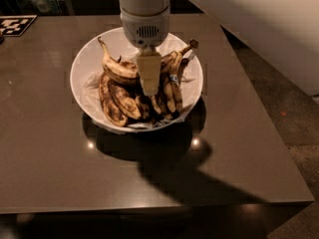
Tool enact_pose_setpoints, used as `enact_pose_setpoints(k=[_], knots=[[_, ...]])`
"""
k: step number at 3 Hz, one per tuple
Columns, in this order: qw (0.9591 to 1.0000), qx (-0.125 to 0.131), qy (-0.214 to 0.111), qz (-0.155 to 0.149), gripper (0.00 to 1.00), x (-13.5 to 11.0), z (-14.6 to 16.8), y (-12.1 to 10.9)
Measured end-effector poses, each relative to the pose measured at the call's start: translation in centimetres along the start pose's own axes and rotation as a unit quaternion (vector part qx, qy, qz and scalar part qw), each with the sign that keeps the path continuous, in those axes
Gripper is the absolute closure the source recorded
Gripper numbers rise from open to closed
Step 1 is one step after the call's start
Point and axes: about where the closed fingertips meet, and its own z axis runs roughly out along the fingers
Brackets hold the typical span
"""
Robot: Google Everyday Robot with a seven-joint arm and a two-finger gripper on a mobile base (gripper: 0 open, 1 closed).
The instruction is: Pick banana from white bowl
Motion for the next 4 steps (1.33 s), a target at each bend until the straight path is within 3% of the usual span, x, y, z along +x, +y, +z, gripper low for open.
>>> enact_pose_setpoints(k=[1, 3, 4], knots=[[0.9999, -0.006, -0.003, -0.009, 0.46, -0.43, 0.71, 0.25], [0.9998, -0.004, -0.01, -0.017, 1.0, -0.63, 1.39, 0.66], [0.9997, 0.004, -0.016, -0.018, 1.0, -0.88, 1.24, 0.4]])
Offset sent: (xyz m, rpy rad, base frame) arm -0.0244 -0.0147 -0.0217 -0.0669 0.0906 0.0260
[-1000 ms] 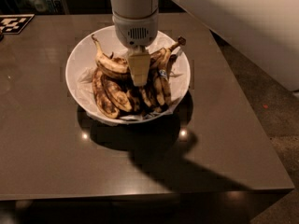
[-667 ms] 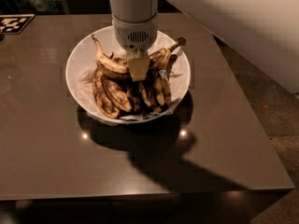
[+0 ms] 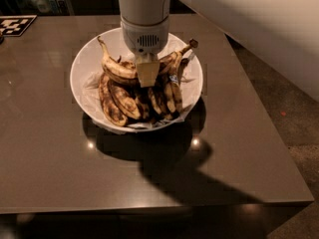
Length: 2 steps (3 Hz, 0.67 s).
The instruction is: Pick banana from white bowl
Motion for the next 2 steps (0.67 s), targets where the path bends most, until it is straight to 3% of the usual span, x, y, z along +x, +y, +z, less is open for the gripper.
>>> enact_pose_setpoints(k=[1, 2], knots=[[0.9995, 0.028, -0.015, -0.004, 1.0, 0.3, -3.0, 2.0], [0.9967, 0.067, -0.044, -0.014, 1.0, 0.8, -7.4, 5.4]])
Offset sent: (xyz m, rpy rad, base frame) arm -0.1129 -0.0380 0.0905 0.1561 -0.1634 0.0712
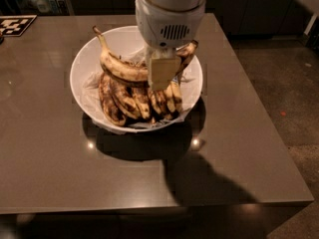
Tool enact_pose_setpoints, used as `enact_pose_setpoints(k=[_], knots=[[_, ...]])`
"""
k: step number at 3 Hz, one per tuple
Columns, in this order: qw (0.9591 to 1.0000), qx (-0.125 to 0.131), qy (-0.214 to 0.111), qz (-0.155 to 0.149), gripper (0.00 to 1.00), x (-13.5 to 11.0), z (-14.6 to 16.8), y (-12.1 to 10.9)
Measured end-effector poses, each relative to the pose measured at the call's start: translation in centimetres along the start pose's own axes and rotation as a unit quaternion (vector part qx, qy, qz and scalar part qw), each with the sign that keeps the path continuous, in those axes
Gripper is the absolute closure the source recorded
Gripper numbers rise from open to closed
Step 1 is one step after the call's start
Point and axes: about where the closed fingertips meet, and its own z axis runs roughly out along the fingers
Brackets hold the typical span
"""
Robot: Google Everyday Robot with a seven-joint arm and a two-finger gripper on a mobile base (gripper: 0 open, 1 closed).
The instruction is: Pick banana from white bowl
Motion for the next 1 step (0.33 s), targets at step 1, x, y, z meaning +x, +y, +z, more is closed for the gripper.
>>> enact_pose_setpoints(k=[1], knots=[[0.9994, 0.023, -0.022, -0.013, 1.0, -0.17, -3.25, 2.07]])
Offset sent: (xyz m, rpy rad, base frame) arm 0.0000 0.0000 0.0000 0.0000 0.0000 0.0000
